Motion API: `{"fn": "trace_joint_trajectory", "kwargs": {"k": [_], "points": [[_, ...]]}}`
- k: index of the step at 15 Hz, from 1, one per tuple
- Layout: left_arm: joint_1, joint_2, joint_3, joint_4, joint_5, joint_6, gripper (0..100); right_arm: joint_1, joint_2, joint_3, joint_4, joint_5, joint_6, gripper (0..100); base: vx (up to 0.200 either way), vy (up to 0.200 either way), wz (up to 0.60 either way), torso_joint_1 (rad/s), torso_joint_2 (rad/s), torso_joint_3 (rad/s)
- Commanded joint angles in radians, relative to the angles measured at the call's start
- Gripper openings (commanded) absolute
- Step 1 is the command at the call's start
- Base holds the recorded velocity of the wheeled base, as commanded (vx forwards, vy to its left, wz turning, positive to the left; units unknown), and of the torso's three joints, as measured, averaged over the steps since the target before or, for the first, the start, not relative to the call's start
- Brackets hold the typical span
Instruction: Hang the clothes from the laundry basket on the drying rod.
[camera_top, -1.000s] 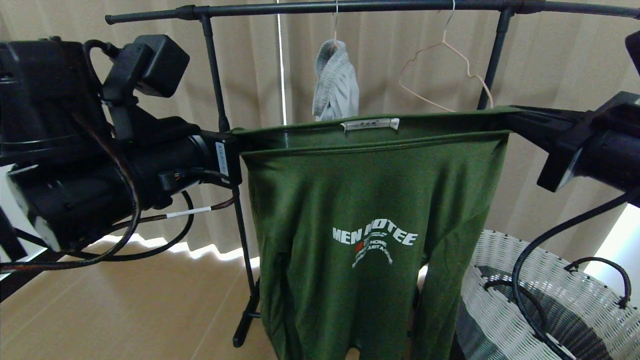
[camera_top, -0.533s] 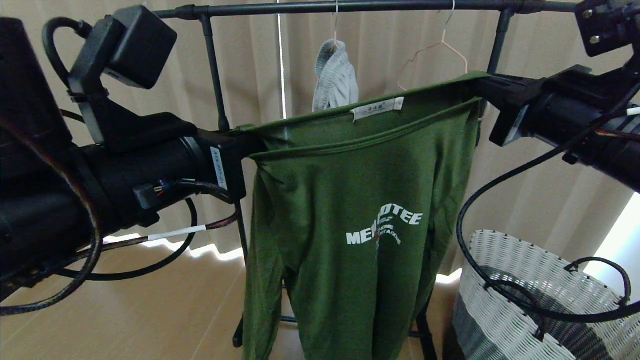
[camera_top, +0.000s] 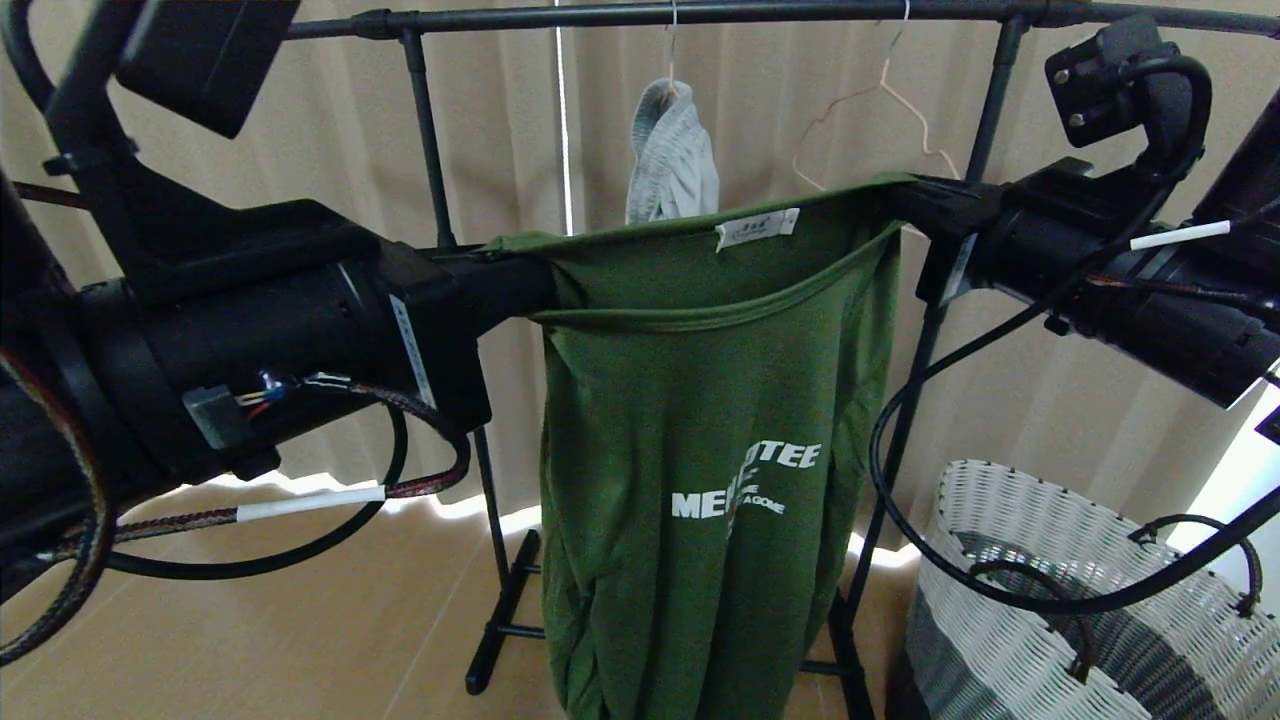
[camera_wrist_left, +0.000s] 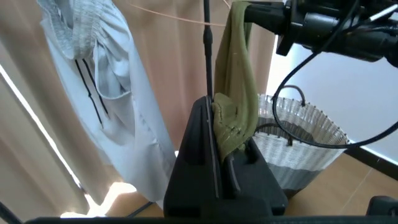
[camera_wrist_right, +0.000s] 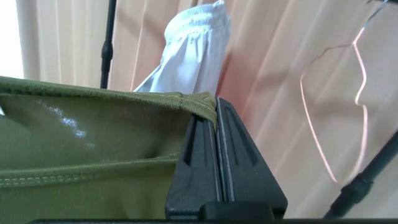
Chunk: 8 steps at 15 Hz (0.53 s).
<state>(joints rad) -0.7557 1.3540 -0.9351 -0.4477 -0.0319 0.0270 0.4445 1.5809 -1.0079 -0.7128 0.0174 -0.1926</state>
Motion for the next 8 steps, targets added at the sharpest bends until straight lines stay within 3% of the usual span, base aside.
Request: {"fn": "trace_joint_trajectory", "kwargs": {"k": [1,5,8], "points": [[-0.001,0.002,0.004,0.0,0.0,0.001,0,0.0,-0.002,0.008,-0.001,-0.002,-0.001,0,0.0,0.0,0.0,0.0,0.0,0.0],[0.041,0.014,-0.021,0.0,0.001,-0.006,0,-0.001,-0.07,0.032,0.013,-0.007,-0.004,0,0.0,0.0,0.0,0.0,0.0,0.0],[0.116,0.111,-0.125,-0.002,0.004,-0.012,0,-0.003,-0.202,0.086,0.084,-0.007,-0.005,0,0.0,0.0,0.0,0.0,0.0,0.0]]}}
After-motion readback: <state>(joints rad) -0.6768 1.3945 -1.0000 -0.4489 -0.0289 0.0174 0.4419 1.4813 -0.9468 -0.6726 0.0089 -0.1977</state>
